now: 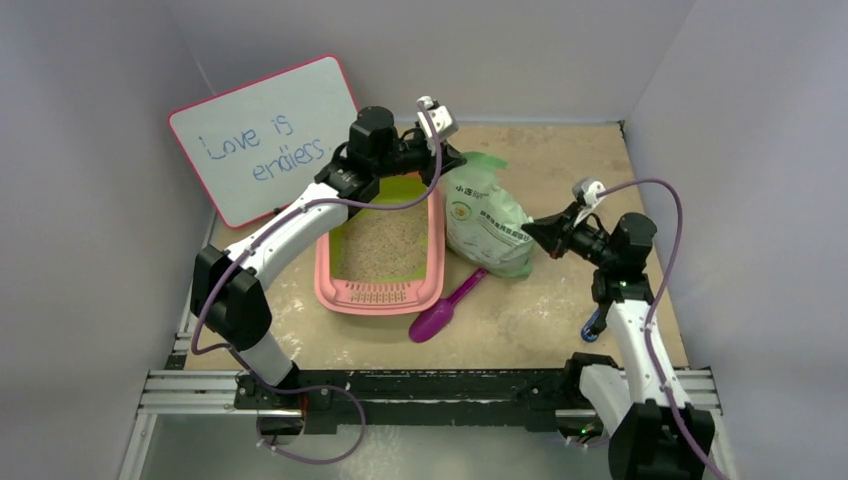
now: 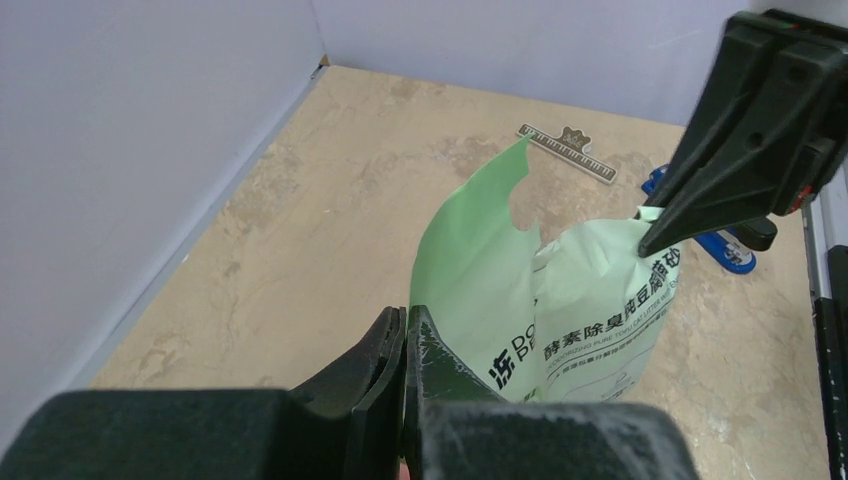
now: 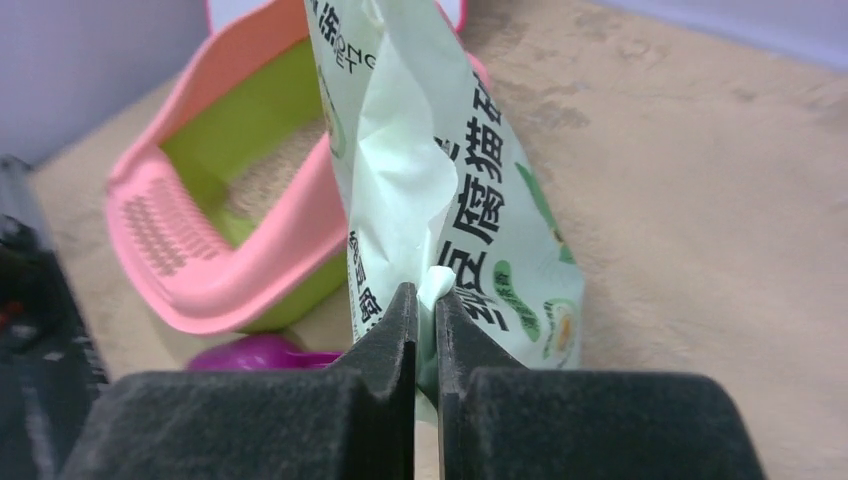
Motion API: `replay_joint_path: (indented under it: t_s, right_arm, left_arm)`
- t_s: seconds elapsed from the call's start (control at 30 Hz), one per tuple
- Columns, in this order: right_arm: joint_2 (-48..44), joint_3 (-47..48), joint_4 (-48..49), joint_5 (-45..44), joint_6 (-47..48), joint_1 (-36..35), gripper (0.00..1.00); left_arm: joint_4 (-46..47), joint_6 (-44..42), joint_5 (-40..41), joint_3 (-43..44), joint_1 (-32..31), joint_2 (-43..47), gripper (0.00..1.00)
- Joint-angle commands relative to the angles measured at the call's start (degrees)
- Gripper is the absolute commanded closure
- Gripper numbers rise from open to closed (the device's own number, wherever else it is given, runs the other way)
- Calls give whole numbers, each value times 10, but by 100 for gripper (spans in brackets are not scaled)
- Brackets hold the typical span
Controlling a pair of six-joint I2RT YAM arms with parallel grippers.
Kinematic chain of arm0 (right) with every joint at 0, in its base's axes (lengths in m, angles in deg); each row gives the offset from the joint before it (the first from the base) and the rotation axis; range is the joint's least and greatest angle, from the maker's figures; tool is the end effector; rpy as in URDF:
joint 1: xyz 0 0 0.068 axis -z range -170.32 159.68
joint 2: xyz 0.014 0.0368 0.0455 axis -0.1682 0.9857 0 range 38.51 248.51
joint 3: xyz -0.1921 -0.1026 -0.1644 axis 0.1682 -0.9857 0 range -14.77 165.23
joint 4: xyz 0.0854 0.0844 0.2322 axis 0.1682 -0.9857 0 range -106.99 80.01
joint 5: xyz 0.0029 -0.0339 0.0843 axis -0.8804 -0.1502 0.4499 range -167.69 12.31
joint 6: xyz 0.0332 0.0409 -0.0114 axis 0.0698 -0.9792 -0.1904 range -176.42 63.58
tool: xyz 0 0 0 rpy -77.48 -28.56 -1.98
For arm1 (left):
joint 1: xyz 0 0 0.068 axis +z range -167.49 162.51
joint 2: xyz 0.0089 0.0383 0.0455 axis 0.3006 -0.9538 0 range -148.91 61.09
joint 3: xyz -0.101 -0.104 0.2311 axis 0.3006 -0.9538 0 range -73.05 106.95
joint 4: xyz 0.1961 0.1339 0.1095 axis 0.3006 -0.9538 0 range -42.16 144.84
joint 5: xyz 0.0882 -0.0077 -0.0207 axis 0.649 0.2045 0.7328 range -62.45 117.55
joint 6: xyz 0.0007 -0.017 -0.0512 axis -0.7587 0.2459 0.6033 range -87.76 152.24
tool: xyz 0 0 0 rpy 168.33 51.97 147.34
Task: Fill the litter box with clean litter
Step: Open the cat litter bag at the center of the board.
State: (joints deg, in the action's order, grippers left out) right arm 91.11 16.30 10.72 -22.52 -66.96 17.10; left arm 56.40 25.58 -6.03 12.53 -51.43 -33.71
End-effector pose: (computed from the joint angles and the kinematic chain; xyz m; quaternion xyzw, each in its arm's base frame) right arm 0.2059 0.0026 0.2878 -0.2226 0.6742 0.3466 0.6130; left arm 0.3179 -0.2377 0.3827 0.4284 0.6099 -0.3600 0.5611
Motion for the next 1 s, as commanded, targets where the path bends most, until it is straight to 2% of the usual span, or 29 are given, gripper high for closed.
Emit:
replay_joint_path:
  t_s: [0.0,0.1,0.17,0.27,0.3,0.33,0.37,0.4,0.5,0.53,0.6,0.67,0.77,0.8,0.9,0.93,0.97]
  right_arm:
    - [-110,19,28,-45,222,-2,100]
    - [-161,-14,41,-33,309,-1,100]
    - [-170,-19,21,14,370,-2,100]
    - [-176,-15,-34,-32,469,-7,100]
    - [-178,-13,-34,-61,473,-8,98]
    - [-181,-12,-23,-86,465,-7,87]
    - [-186,-13,-7,-106,448,-7,66]
    - [-193,-13,11,-124,407,-7,51]
    - [-214,7,36,-134,269,-7,38]
    - [-218,24,25,-135,201,-7,33]
    - [-222,63,-24,-196,34,-7,24]
    - [-215,117,-152,-285,-122,-7,21]
    - [-174,196,-366,-301,-196,-7,18]
    - [-161,212,-400,-272,-198,-7,17]
    - [-145,194,-402,-54,-202,-8,23]
    - [-149,187,-415,-16,-196,-8,24]
    - [-158,189,-456,-23,-169,-8,23]
  left_arm:
    - [85,1,41,20,-1,37,100]
    - [108,10,61,11,-1,37,100]
    - [121,19,70,9,-1,35,100]
    - [129,23,71,8,-1,35,100]
    - [131,24,70,7,-1,37,100]
    - [133,24,66,4,-1,38,100]
    - [133,23,61,3,-1,39,100]
    - [130,22,54,1,-1,39,100]
    - [109,6,23,1,0,40,100]
    - [107,4,16,-1,-1,41,100]
    - [108,-4,-6,-9,-1,46,100]
    - [113,0,-21,-14,0,46,100]
    - [112,3,-46,-19,0,46,100]
    - [112,2,-59,-23,-1,47,100]
    - [106,-9,-75,-34,-1,49,100]
    - [101,-15,-74,-35,-1,48,100]
    - [94,-23,-73,-36,-1,48,100]
